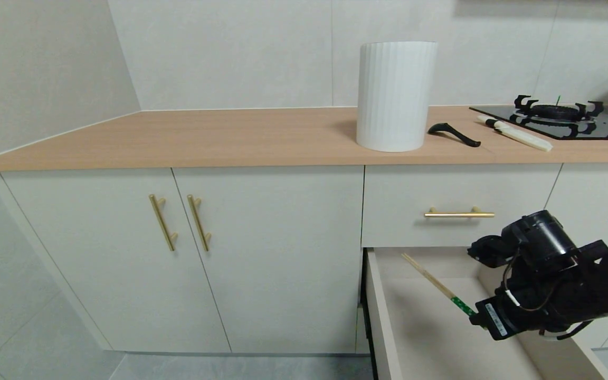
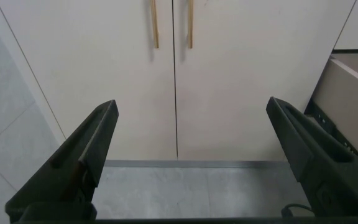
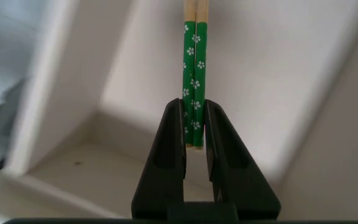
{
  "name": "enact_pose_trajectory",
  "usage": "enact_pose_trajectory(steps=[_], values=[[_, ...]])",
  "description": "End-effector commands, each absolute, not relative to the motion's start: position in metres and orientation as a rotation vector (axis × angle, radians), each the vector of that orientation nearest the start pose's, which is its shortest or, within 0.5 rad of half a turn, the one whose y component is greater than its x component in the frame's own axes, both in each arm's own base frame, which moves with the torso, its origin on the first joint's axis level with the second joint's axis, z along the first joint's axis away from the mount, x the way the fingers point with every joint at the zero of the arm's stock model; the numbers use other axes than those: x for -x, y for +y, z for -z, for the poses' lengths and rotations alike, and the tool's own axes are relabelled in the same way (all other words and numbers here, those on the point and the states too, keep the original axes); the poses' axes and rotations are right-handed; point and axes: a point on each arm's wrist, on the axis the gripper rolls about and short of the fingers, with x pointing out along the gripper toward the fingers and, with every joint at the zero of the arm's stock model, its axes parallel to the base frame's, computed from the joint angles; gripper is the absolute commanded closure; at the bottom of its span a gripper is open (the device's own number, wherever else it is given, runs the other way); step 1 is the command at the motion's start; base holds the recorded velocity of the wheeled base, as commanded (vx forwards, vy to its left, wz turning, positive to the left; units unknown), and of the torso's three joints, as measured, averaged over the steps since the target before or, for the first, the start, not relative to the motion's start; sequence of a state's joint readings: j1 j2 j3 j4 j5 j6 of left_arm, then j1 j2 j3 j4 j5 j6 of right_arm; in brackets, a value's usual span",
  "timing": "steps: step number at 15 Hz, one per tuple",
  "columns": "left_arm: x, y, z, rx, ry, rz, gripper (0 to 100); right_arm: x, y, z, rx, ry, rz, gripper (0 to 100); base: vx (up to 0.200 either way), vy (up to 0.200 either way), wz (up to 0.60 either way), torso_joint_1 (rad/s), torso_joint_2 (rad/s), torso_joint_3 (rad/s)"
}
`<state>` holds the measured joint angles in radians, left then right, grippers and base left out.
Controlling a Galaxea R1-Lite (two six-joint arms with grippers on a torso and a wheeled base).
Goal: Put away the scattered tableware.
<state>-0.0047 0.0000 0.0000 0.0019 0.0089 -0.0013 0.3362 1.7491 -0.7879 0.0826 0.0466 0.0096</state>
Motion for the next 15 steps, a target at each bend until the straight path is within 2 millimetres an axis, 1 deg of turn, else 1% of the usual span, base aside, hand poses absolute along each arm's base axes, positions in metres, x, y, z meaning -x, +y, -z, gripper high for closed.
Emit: enact_pose_trajectory(steps=[1, 2, 3, 5, 7, 9, 10, 12, 15], values=[[0.023, 0.000, -0.075, 0.002, 0.002, -0.005, 0, -0.270, 0.095, -0.081, 0.117, 1.133, -0.303, 100, 0.000, 0.000, 0.00, 0.000, 0.00, 0.000], [0.023, 0.000, -0.075, 0.002, 0.002, -0.005, 0, -0.270, 0.095, -0.081, 0.117, 1.133, -0.303, 100, 0.000, 0.000, 0.00, 0.000, 0.00, 0.000], [0.023, 0.000, -0.075, 0.002, 0.003, -0.005, 0, -0.279, 0.101, -0.062, 0.109, 1.190, -0.290, 100, 0.000, 0.000, 0.00, 0.000, 0.00, 0.000], [0.023, 0.000, -0.075, 0.002, 0.003, -0.005, 0, -0.288, 0.105, -0.048, 0.106, 1.225, -0.287, 100, 0.000, 0.000, 0.00, 0.000, 0.00, 0.000], [0.023, 0.000, -0.075, 0.002, 0.002, -0.005, 0, -0.301, 0.115, -0.026, 0.062, 1.277, -0.251, 100, 0.000, 0.000, 0.00, 0.000, 0.00, 0.000], [0.023, 0.000, -0.075, 0.002, 0.002, -0.005, 0, -0.311, 0.126, -0.012, 0.030, 1.300, -0.229, 100, 0.000, 0.000, 0.00, 0.000, 0.00, 0.000], [0.023, 0.000, -0.075, 0.002, 0.002, -0.005, 0, -0.313, 0.130, -0.009, 0.024, 1.303, -0.226, 100, 0.000, 0.000, 0.00, 0.000, 0.00, 0.000], [0.023, 0.000, -0.075, 0.002, 0.002, -0.005, 0, -0.320, 0.139, 0.004, 0.004, 1.320, -0.201, 100, 0.000, 0.000, 0.00, 0.000, 0.00, 0.000], [0.023, 0.000, -0.075, 0.002, 0.002, -0.005, 0, -0.324, 0.141, 0.006, -0.004, 1.312, -0.197, 100, 0.000, 0.000, 0.00, 0.000, 0.00, 0.000]])
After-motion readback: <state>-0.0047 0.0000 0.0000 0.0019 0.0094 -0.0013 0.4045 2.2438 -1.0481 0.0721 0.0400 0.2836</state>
